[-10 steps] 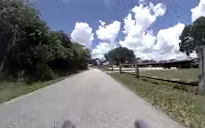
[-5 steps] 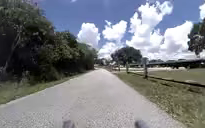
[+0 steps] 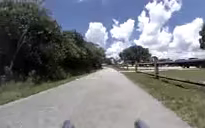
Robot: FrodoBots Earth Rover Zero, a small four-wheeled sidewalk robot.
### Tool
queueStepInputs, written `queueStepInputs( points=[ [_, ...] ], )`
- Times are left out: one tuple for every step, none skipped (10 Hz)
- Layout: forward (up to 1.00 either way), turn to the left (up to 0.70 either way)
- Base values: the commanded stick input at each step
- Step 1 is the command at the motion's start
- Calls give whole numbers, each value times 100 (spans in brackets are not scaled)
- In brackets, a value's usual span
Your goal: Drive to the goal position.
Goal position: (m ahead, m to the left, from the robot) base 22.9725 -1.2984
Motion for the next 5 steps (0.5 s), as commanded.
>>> queueStepInputs(
  points=[
    [50,0],
    [50,0],
    [50,0],
    [50,0],
    [50,0]
  ],
)
